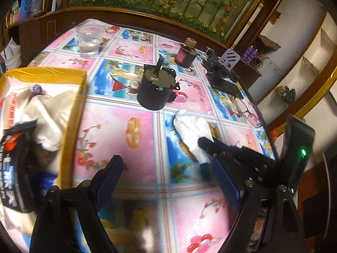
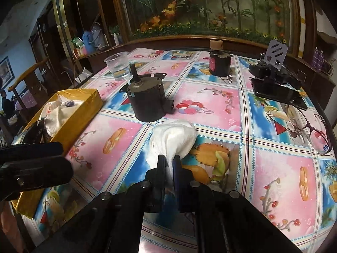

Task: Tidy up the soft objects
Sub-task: 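Grasp the white cloth with the right tool while the left tool grasps it beside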

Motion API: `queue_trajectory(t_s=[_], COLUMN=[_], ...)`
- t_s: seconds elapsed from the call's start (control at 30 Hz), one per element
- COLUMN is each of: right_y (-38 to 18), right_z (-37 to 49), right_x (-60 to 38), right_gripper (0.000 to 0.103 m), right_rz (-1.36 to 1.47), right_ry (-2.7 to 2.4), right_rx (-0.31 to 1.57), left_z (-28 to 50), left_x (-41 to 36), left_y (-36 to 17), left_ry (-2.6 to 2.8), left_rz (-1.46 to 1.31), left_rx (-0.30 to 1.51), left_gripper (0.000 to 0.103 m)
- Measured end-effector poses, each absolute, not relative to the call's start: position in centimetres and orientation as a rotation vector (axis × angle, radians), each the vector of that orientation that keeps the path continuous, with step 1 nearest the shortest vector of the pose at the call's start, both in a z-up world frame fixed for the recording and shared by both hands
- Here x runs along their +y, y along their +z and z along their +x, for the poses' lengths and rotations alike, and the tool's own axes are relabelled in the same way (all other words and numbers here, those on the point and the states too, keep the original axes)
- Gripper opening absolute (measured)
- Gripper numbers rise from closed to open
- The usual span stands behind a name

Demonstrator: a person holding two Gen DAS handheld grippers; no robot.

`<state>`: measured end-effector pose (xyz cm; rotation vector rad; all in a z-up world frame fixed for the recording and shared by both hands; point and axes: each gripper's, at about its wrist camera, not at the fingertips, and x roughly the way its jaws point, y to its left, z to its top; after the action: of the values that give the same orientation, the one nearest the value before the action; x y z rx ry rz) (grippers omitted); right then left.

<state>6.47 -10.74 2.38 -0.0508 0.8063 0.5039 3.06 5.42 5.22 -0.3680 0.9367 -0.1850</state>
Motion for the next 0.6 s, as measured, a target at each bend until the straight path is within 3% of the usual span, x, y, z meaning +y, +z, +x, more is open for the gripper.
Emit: queue_trajectory(t_s=[0.23,0.47,0.57,0.6], right_y=[3.1,3.2,3.2,3.1], right_z=[5.4,3.4,3.3,3.4], right_x=[-10.5,-7.8,-7.7,-7.8], right_gripper=[0.007,0.008,0.008,0.008], right_rz=[-0.013,-0.073,-0.085,-0.081], right_ry=[0.606,0.785,0.772,0.766], right_rx=[0.785,0.785,0.786,0.792], left_z=[7.0,7.8,7.8,7.7], left_x=[6.8,6.5,6.3,6.4], left_y=[0.7,0.0,-0.1,-0.1], left_ry=[-0.284,-0.332,-0.324,-0.329], left_rz=[-0.672,-0.692,-0.645,-0.643], left_rx=[1.029,0.996,1.000,1.000], left_gripper=[0.085,0.082,0.031,0.026])
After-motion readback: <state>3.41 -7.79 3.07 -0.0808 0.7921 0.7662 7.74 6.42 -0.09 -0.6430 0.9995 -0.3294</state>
